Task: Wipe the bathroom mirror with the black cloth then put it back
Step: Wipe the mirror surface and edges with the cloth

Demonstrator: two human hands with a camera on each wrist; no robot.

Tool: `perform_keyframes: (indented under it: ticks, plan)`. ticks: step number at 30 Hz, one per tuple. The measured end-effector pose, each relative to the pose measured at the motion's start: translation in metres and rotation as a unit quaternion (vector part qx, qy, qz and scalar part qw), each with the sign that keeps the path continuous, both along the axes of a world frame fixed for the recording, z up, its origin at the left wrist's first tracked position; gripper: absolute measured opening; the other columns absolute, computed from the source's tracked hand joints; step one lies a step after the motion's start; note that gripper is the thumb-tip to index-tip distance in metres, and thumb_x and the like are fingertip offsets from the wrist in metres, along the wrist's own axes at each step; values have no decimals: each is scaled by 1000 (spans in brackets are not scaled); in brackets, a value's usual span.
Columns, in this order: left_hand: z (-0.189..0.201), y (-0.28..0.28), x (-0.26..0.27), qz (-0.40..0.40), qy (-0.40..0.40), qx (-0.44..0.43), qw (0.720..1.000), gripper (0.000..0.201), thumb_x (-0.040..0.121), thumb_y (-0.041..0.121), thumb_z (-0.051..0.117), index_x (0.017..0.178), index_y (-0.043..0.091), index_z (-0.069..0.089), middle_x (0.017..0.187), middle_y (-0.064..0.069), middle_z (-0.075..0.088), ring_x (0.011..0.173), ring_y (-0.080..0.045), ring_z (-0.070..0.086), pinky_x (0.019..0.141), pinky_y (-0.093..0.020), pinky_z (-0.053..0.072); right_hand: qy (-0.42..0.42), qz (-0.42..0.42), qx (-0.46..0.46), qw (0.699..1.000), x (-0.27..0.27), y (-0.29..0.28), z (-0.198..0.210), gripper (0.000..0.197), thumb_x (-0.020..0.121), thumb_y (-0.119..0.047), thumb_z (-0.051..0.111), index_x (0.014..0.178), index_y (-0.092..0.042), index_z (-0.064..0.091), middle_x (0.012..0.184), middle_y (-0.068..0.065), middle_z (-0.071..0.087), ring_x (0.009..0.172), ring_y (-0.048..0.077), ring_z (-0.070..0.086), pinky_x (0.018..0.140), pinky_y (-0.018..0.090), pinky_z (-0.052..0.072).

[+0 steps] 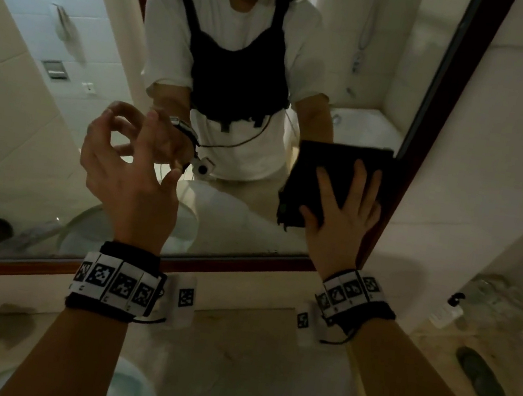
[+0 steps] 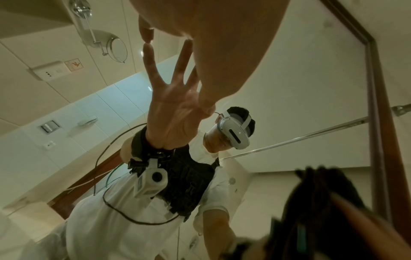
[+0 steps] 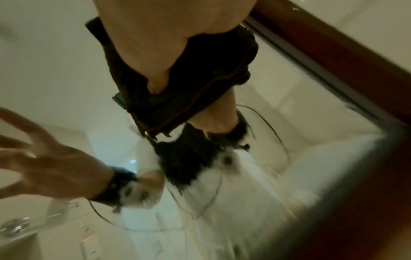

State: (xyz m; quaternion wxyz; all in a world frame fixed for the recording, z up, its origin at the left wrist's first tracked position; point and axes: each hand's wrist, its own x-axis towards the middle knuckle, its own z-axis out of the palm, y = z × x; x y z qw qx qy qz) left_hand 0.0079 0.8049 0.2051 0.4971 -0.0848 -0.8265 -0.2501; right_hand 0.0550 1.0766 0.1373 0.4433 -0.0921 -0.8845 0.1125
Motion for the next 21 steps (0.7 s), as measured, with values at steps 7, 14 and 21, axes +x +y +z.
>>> perform_keyframes:
  ticks: [7, 14, 21]
  plan:
    - [-4, -7, -3, 10, -16, -23, 1000, 72, 85, 40, 72, 149, 32, 40, 154, -15, 28, 140, -33, 29, 92, -46, 49, 67, 16, 59, 996, -12, -5, 72, 71, 82, -48, 68, 147, -38, 41, 161, 13, 25, 148, 42, 15, 107, 54, 27]
    - [-43, 1, 10, -10, -54, -32, 998, 81, 75, 19, 81, 146, 30, 44, 155, -15, 24, 141, -29, 23, 97, -53, 47, 28, -8, 14, 999, -4, 6, 16, 73, 89, -47, 65, 151, -39, 28, 163, 13, 13, 150, 41, 8, 110, 60, 25]
    - [-55, 5, 4, -8, -46, -32, 998, 89, 79, 23, 79, 150, 36, 28, 156, -22, 20, 144, -40, 21, 95, -60, 45, 13, 12, 6, 1000, 0, 16, -47, 61, 92, -42, 61, 147, -34, 34, 161, 15, 14, 150, 42, 9, 111, 59, 23]
